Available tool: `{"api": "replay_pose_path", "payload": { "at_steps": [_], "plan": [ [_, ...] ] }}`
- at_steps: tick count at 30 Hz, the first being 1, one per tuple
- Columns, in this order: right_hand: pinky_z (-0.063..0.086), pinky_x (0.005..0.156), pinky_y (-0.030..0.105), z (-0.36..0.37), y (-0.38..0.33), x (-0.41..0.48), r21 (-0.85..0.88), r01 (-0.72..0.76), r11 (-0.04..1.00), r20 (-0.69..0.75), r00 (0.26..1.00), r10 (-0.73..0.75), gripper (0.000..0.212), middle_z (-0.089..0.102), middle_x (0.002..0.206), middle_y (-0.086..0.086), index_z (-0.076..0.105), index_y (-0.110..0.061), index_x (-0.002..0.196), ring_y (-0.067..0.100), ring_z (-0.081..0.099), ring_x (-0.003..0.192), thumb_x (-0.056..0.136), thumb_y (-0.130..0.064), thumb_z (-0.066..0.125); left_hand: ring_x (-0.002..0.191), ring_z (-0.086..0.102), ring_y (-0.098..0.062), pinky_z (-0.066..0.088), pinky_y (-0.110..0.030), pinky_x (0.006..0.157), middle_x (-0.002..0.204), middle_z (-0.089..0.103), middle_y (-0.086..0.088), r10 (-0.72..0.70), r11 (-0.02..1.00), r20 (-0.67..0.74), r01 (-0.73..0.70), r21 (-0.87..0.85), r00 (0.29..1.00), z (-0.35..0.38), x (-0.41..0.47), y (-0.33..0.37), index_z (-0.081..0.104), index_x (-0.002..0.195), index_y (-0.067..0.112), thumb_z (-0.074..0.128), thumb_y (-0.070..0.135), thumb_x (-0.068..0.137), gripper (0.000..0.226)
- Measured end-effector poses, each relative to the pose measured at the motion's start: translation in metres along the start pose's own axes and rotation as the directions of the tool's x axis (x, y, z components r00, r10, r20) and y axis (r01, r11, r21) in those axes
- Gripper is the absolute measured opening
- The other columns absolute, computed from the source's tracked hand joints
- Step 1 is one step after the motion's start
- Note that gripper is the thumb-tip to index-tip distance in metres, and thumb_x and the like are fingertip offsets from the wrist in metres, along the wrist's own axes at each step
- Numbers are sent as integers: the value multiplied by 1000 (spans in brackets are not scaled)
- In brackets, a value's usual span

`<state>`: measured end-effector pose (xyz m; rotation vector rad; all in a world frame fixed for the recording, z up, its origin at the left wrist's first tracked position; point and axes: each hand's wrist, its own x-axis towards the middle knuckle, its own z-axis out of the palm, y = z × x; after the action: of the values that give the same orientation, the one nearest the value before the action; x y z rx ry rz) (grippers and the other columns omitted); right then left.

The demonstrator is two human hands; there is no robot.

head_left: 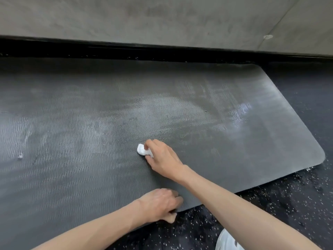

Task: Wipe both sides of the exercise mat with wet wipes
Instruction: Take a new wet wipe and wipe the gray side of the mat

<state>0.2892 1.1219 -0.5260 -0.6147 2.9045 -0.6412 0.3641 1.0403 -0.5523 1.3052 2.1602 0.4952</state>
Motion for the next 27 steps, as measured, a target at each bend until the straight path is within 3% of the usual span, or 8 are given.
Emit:
{"api": "replay_pose_path", "payload": {
  "at_steps": [3,7,10,15,18,20,23,27],
  "plan": [
    [42,69,42,2,1,1,-2,0,1000,5,1000,0,21,55,96,15,53,-3,106,35,53,87,87,-9,58,83,54,-35,43,-45,72,97,55,-17,31,998,-20,-29,61,999,-2,0,-2,53,98,0,51,30,96,30],
    [46,67,44,5,5,3,-7,-4,1000,-10,1000,4,22,55,97,15,54,-3,109,36,54,86,87,-8,55,65,59,-22,48,-33,61,72,60,-6,146,982,-274,-107,153,951,-9,-9,-14,60,77,10,41,34,91,34],
    [47,69,45,6,5,10,9,-5,1000,-14,1000,5,23,56,96,15,57,-3,108,37,55,87,86,-6,55,59,56,-15,46,-26,59,65,57,1,128,982,-438,-50,185,890,-16,-27,-37,59,69,17,46,30,89,27],
    [50,73,46,2,8,40,29,16,999,-50,999,-15,24,60,99,14,62,-4,108,37,58,93,84,-3,57,62,49,-23,39,-33,61,68,50,-6,-42,965,-719,214,151,693,-46,-70,-93,52,68,11,47,23,88,23],
    [51,70,43,5,-1,51,52,93,994,-50,995,-90,20,61,95,13,64,-3,105,34,59,88,86,-4,59,72,50,-25,47,-42,62,83,53,-9,-298,853,-784,521,37,544,-59,-79,-126,57,84,9,41,25,90,24],
    [50,66,42,14,-9,47,53,174,983,-17,985,-174,17,60,92,13,65,-2,103,34,56,83,86,-3,60,89,52,-30,48,-45,71,101,56,-14,-437,747,-791,663,-53,429,-67,-78,-143,60,98,5,47,20,89,22],
    [48,60,42,30,-14,33,49,246,968,6,969,-247,13,58,92,12,63,-2,99,28,49,75,87,-3,57,108,52,-41,45,-50,89,121,54,-24,-528,669,-758,737,-93,384,-79,-77,-169,58,112,-4,59,11,85,31],
    [44,60,38,33,-11,25,91,402,911,98,907,-409,21,58,93,11,63,-3,98,24,45,76,89,-7,44,117,48,-42,40,-51,100,129,50,-26,-549,664,-735,741,-95,397,-94,-79,-197,51,123,-7,51,13,92,37]
  ]
}}
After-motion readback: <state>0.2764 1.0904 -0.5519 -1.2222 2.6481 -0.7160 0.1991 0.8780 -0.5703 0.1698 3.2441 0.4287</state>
